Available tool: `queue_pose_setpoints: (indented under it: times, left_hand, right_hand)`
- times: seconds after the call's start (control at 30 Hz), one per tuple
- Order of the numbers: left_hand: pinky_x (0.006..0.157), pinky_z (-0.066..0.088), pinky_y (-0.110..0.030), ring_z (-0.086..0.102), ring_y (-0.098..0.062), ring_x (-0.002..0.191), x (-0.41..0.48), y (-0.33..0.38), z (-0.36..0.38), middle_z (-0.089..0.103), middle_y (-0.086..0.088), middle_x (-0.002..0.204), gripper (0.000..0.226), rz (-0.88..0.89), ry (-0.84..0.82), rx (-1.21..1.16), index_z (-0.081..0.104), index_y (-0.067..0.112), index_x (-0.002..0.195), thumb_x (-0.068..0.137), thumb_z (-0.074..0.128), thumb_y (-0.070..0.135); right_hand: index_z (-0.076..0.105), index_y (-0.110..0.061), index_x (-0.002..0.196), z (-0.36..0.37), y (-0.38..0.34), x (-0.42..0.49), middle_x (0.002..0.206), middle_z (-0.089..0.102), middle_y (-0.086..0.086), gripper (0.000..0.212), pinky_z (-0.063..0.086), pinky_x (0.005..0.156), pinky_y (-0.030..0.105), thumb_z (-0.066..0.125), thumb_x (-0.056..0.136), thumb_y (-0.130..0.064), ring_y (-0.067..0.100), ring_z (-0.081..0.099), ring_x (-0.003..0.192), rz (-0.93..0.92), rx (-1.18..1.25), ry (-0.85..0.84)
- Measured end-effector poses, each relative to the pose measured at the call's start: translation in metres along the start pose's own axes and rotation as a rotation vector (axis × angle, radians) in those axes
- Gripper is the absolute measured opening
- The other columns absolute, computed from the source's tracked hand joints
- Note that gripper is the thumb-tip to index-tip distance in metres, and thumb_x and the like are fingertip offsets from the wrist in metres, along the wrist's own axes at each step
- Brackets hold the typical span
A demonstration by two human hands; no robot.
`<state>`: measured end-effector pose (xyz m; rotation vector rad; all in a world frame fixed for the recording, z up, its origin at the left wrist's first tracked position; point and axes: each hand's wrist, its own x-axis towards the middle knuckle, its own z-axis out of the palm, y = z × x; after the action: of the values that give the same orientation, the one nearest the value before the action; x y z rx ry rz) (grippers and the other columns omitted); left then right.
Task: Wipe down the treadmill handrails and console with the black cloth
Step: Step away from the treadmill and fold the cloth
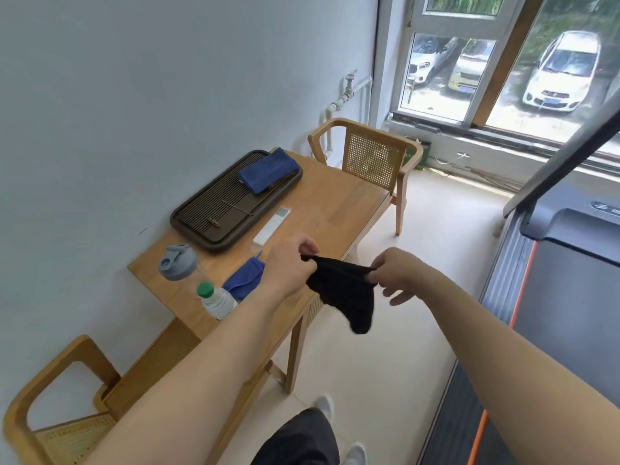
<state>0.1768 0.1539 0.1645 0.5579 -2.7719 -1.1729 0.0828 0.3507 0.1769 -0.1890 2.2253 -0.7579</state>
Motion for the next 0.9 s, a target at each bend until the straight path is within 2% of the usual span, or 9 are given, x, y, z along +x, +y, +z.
queue_pose_setpoints:
  times: [0.1, 0.2, 0.3, 0.4, 0.47, 0.57, 0.67, 0.77, 0.9]
  left_hand:
    - [0.08, 0.046, -0.025, 0.059, -0.009, 0.092, 0.036, -0.003, 0.006, 0.068, 0.007, 0.098, 0.021, -0.077, 0.043, -0.034, 0.068, 0.022, 0.1, 0.085, 0.067, 0.006]
    - [0.076, 0.045, -0.022, 0.061, -0.009, 0.092, 0.079, -0.006, 0.003, 0.067, 0.01, 0.094, 0.022, -0.134, 0.149, -0.067, 0.068, 0.024, 0.097, 0.084, 0.065, 0.006]
    - [0.078, 0.05, -0.021, 0.063, -0.007, 0.091, 0.125, -0.013, -0.017, 0.066, 0.01, 0.095, 0.021, -0.143, 0.314, -0.125, 0.066, 0.027, 0.092, 0.085, 0.07, 0.008]
    - [0.069, 0.046, -0.009, 0.064, -0.006, 0.085, 0.164, -0.021, -0.044, 0.068, 0.009, 0.092, 0.021, -0.127, 0.424, -0.183, 0.066, 0.025, 0.093, 0.084, 0.074, 0.008]
    - [0.07, 0.048, -0.011, 0.065, -0.006, 0.084, 0.184, -0.028, -0.058, 0.069, 0.009, 0.09, 0.02, -0.11, 0.446, -0.199, 0.067, 0.024, 0.092, 0.084, 0.075, 0.007]
    - [0.073, 0.052, -0.016, 0.065, -0.005, 0.084, 0.202, -0.042, -0.061, 0.068, 0.007, 0.092, 0.02, -0.09, 0.422, -0.193, 0.068, 0.026, 0.088, 0.084, 0.076, 0.008]
    - [0.073, 0.051, -0.018, 0.064, -0.003, 0.083, 0.208, -0.064, -0.04, 0.067, 0.01, 0.089, 0.019, -0.16, 0.366, -0.136, 0.069, 0.03, 0.085, 0.081, 0.076, 0.013]
    - [0.07, 0.051, -0.025, 0.063, -0.006, 0.079, 0.203, -0.093, 0.001, 0.066, 0.015, 0.084, 0.026, -0.313, 0.284, -0.103, 0.064, 0.037, 0.077, 0.076, 0.074, 0.013]
    - [0.063, 0.039, -0.02, 0.06, -0.01, 0.082, 0.187, -0.128, 0.069, 0.065, 0.011, 0.088, 0.025, -0.541, 0.055, -0.067, 0.062, 0.035, 0.084, 0.085, 0.07, 0.011]
  right_hand:
    - [0.069, 0.001, 0.105, -0.021, -0.016, 0.025, 0.078, 0.077, 0.013, 0.017, 0.063, 0.062, 0.03, 0.06, 0.093, -0.007, 0.019, 0.074, 0.067, 0.018, 0.004, -0.091]
    - [0.064, -0.001, 0.104, -0.043, -0.046, 0.066, 0.079, 0.077, 0.015, 0.013, 0.063, 0.064, 0.033, 0.067, 0.093, -0.007, 0.02, 0.076, 0.07, -0.068, 0.183, -0.044]
    - [0.062, -0.005, 0.104, -0.064, -0.087, 0.109, 0.085, 0.071, 0.015, 0.013, 0.064, 0.065, 0.033, 0.068, 0.093, -0.004, 0.02, 0.074, 0.071, -0.192, 0.394, 0.02]
    - [0.068, -0.002, 0.106, -0.084, -0.129, 0.148, 0.094, 0.069, 0.016, 0.015, 0.064, 0.068, 0.032, 0.064, 0.092, 0.002, 0.018, 0.073, 0.076, -0.306, 0.404, 0.063]
    - [0.071, -0.003, 0.103, -0.094, -0.15, 0.17, 0.097, 0.071, 0.02, 0.015, 0.064, 0.072, 0.035, 0.062, 0.091, 0.001, 0.019, 0.073, 0.079, -0.343, 0.372, 0.071]
    - [0.074, -0.007, 0.095, -0.097, -0.164, 0.199, 0.095, 0.073, 0.016, 0.014, 0.064, 0.076, 0.042, 0.061, 0.091, -0.003, 0.022, 0.072, 0.08, -0.368, 0.272, 0.092]
    - [0.074, -0.017, 0.092, -0.084, -0.152, 0.23, 0.092, 0.071, 0.008, 0.016, 0.063, 0.069, 0.034, 0.061, 0.093, -0.008, 0.021, 0.069, 0.082, -0.325, 0.136, 0.069]
    - [0.072, -0.023, 0.091, -0.057, -0.116, 0.269, 0.088, 0.07, 0.004, 0.015, 0.054, 0.061, 0.025, 0.062, 0.094, -0.013, 0.021, 0.067, 0.08, -0.284, 0.003, -0.033]
    - [0.069, -0.023, 0.091, -0.019, -0.056, 0.315, 0.089, 0.07, 0.006, 0.012, 0.051, 0.059, 0.022, 0.062, 0.095, -0.015, 0.018, 0.066, 0.074, -0.19, -0.124, -0.192]
